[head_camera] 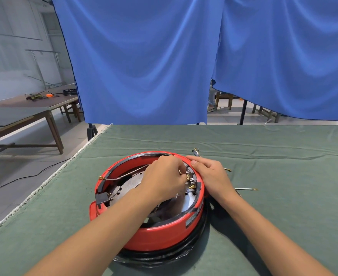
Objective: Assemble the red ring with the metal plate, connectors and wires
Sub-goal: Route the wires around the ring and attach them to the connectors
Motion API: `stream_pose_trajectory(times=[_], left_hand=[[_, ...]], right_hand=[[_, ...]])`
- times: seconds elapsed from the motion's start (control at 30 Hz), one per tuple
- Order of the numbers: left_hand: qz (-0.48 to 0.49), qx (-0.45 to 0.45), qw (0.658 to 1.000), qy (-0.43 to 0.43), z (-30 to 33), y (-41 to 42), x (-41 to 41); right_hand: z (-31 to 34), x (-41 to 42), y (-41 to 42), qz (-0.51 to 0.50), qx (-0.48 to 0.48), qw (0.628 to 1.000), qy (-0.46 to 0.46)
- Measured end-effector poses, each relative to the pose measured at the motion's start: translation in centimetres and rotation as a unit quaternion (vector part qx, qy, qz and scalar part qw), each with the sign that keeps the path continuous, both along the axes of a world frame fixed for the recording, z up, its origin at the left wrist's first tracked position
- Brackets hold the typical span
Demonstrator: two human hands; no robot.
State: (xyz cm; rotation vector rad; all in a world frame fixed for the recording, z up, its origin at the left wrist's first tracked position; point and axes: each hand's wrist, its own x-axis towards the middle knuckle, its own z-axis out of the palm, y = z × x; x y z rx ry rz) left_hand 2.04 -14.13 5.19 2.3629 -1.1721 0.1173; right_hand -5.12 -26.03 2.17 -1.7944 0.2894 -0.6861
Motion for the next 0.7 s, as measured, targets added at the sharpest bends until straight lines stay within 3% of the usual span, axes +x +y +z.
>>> stream_pose_trajectory(times=[0.17, 0.33, 0.7], left_hand=[[-0.01, 0.011, 1.0, 0.023, 0.02, 0.36, 0.51], [-0.019, 0.044, 0.998, -0.031, 0.45, 0.47, 0.72], [-0.015, 0.076, 0.996, -0.048, 0.65, 0.42, 0.6]], right_hand=[[-0.02, 0.04, -0.05, -0.006, -0.002, 1.0, 0.005], [-0.05, 0.08, -0.03, -0.007, 0.007, 1.0, 0.004], [-0.17, 0.26, -0.06, -0.016, 0.002, 1.0, 0.008]])
